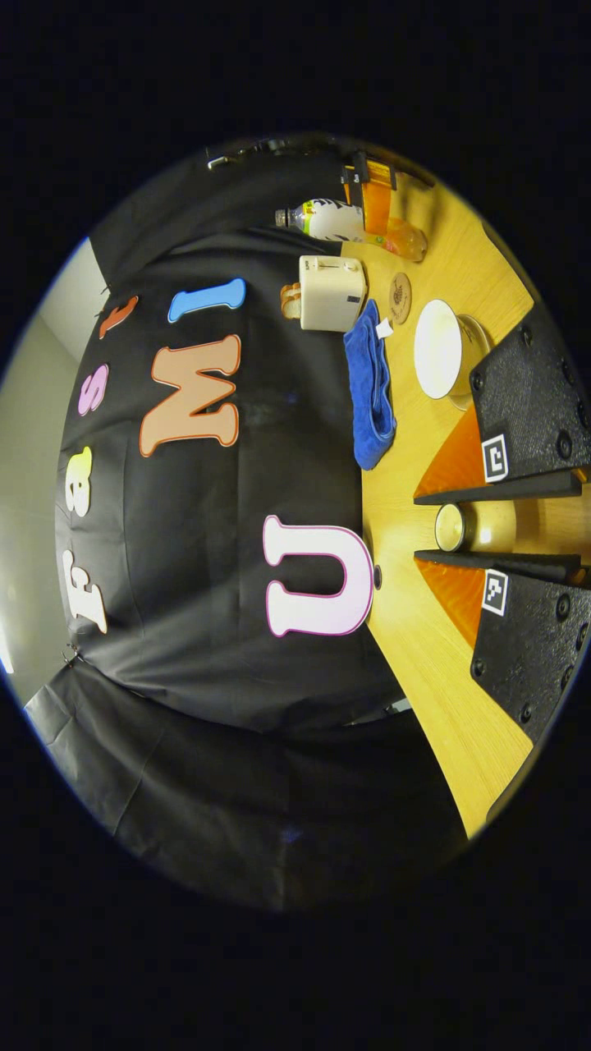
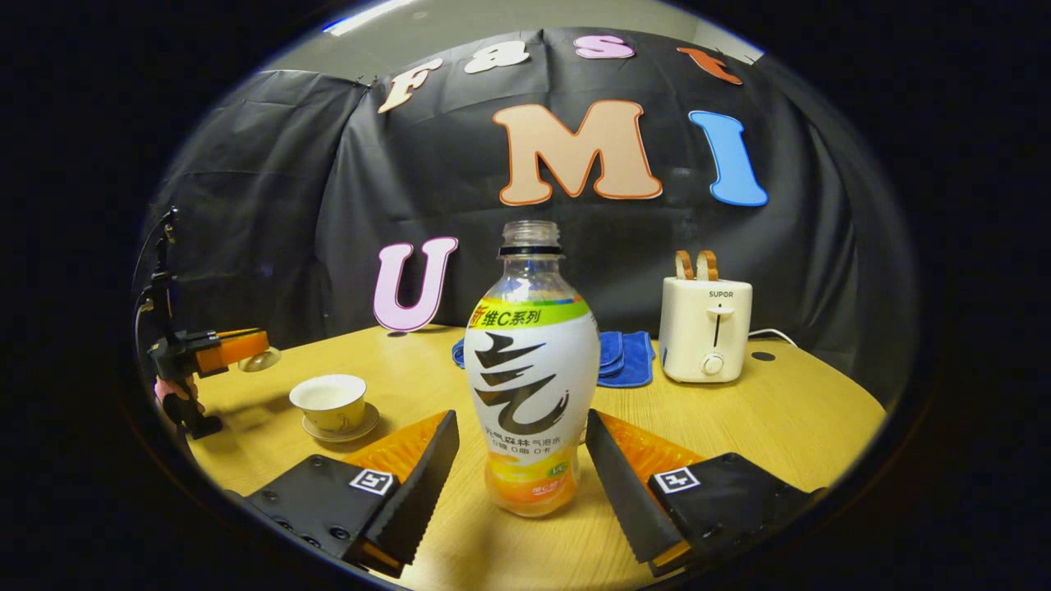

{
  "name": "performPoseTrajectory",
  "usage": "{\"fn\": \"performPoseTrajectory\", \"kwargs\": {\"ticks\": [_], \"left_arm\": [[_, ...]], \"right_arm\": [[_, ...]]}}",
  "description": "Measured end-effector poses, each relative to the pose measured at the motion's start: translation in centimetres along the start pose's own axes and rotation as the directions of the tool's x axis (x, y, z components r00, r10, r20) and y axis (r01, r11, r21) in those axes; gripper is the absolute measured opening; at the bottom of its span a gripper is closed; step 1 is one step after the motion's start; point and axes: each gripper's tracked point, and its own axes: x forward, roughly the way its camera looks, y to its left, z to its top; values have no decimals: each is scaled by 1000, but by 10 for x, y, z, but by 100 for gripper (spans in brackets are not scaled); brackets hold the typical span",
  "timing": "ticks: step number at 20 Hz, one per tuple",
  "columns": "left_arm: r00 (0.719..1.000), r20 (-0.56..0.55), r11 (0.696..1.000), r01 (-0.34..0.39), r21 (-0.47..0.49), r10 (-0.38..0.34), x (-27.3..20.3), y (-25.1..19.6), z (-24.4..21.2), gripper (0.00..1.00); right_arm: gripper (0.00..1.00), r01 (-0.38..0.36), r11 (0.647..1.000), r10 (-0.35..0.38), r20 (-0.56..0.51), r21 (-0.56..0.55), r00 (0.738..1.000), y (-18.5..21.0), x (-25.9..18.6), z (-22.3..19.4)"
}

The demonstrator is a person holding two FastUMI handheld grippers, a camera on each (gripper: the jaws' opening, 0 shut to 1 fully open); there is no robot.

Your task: Open the teacup lid with one hand, grasp the water bottle and pour water into the teacup with the other hand; after pouring, place the water bottle on the coaster and then close the teacup lid.

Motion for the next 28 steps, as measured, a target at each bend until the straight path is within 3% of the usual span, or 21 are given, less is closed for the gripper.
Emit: {"fn": "performPoseTrajectory", "kwargs": {"ticks": [5,8,11,17,21,23,26,28], "left_arm": [[1000,-1,1000,-19,-1,19,-4,13,-1,24],[1000,0,1000,-11,-1,11,-3,11,-1,24],[1000,0,1000,-11,-1,11,-4,11,-1,24],[1000,0,1000,-11,-1,11,-4,12,-1,24],[1000,-1,1000,-11,-1,11,-3,12,-1,24],[1000,-1,1000,-11,-2,11,-3,12,-1,24],[1000,-1,1000,-11,-2,11,-4,12,-1,24],[1000,-1,1000,-10,-3,10,-3,11,-1,24]], "right_arm": [[99,28,999,-29,-66,-15,997,-1,10,-10],[70,44,999,-45,-73,-23,996,-2,14,-10],[61,59,996,-62,-63,-63,996,0,12,-9],[62,119,965,-132,-43,-232,990,-1,7,-3],[61,165,897,-180,4,-410,984,4,4,22],[61,183,843,-194,31,-506,981,10,3,37],[62,222,710,-218,91,-668,972,16,7,57],[61,240,598,-229,124,-765,966,24,8,66]]}}
